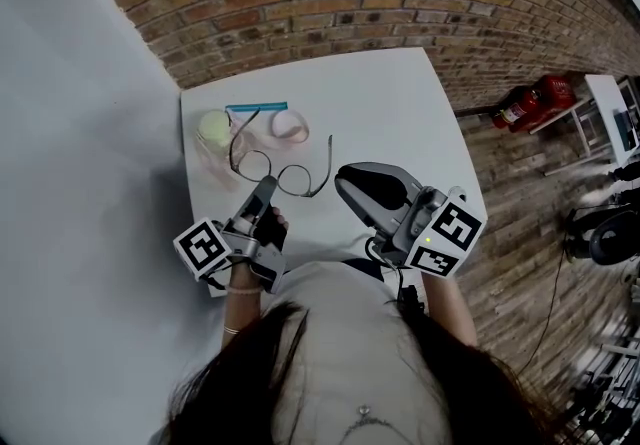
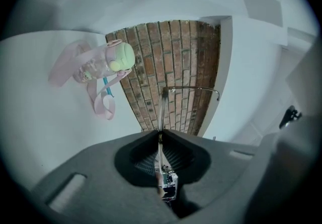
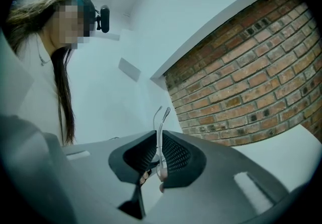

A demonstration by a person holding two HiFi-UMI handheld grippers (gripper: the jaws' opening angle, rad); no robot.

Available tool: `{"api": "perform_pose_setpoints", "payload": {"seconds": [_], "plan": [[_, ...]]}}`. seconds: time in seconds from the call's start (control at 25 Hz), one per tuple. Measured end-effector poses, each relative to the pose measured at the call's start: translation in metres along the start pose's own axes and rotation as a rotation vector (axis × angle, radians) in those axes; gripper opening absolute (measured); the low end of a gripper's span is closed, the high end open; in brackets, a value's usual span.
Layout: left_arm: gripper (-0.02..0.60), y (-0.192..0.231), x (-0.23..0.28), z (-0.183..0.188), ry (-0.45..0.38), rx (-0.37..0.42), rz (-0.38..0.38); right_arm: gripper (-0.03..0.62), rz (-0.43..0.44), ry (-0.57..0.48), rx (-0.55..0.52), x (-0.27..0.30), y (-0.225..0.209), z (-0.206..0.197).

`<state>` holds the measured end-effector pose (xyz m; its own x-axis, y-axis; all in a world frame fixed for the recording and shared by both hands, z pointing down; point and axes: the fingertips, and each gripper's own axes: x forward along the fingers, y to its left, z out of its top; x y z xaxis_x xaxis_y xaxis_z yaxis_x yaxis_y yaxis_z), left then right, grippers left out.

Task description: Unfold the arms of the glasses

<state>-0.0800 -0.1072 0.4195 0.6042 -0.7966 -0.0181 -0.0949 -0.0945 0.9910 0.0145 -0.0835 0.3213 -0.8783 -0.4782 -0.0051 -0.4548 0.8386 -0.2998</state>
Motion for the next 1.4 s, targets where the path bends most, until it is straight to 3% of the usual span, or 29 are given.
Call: {"api": "perform_pose_setpoints", "payload": {"seconds": [0.68, 1.0, 1.4], "plan": [[0.021, 0.000, 0.002, -0.007, 0.036, -0.047, -0.029, 0.006, -0.209, 0.084, -0.038, -0.016, -0.046, -0.031], [0.021, 0.002, 0.004, -0.010, 0.046, -0.062, -0.032, 0.006, -0.333, 0.190, -0.051, -0.024, -0.068, -0.060], [0.021, 0.001, 0.006, -0.014, 0.068, -0.076, -0.040, 0.005, -0.358, 0.239, -0.039, -0.025, -0.071, -0.072]]}}
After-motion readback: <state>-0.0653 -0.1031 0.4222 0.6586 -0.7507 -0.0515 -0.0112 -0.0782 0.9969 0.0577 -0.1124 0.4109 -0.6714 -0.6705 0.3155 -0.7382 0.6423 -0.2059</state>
